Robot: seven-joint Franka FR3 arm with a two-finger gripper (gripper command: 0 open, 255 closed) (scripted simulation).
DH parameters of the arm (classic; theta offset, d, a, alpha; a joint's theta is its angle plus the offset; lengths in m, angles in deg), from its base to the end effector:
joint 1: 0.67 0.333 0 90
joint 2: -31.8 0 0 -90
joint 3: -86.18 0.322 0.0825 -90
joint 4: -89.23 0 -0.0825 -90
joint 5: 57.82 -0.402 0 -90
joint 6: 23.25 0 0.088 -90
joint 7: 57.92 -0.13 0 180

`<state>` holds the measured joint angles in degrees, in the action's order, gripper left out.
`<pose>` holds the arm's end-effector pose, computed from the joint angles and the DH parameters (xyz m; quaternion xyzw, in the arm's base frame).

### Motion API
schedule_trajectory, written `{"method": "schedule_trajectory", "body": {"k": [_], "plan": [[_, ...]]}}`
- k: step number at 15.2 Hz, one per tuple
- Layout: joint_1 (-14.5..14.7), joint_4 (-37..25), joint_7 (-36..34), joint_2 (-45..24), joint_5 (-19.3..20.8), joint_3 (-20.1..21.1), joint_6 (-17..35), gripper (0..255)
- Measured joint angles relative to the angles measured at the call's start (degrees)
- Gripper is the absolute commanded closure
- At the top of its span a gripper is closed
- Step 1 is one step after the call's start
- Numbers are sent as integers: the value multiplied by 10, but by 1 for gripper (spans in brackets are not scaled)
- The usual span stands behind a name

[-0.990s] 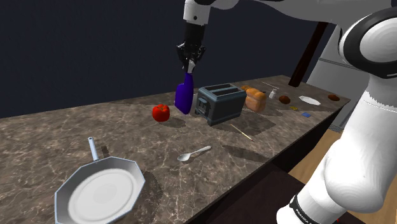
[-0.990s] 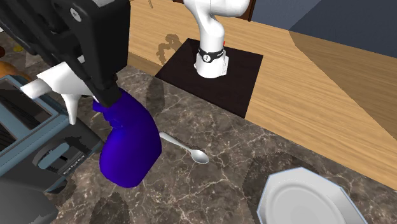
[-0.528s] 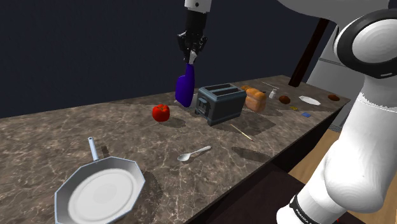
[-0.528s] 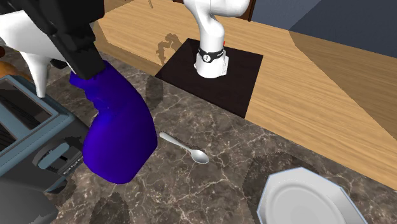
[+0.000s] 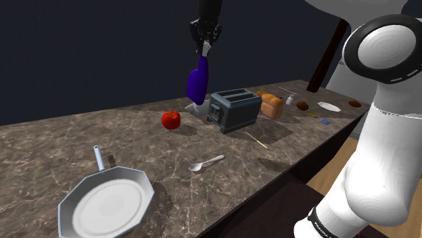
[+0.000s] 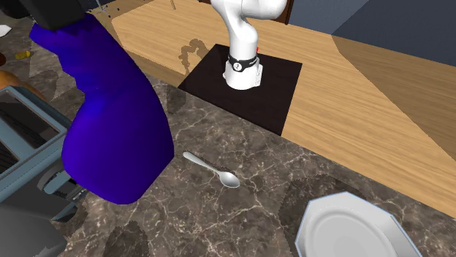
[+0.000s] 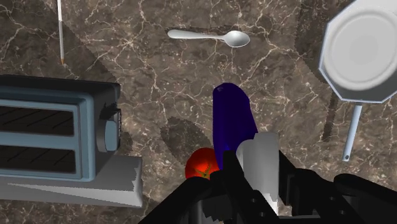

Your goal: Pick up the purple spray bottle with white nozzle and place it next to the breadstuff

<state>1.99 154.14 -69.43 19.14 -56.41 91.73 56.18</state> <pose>0.6131 0.0762 0.6696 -0.9993 0.0326 -0.0167 0.0014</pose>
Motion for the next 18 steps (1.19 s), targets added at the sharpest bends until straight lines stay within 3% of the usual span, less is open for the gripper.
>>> {"method": "schedule_trajectory", "body": {"k": [4, 9, 18], "plan": [[4, -71, -2, -26, 3, 1, -45, 255], [12, -205, -3, -85, 10, 2, -120, 255], [-73, -15, 102, 29, -12, -33, -44, 255]]}}
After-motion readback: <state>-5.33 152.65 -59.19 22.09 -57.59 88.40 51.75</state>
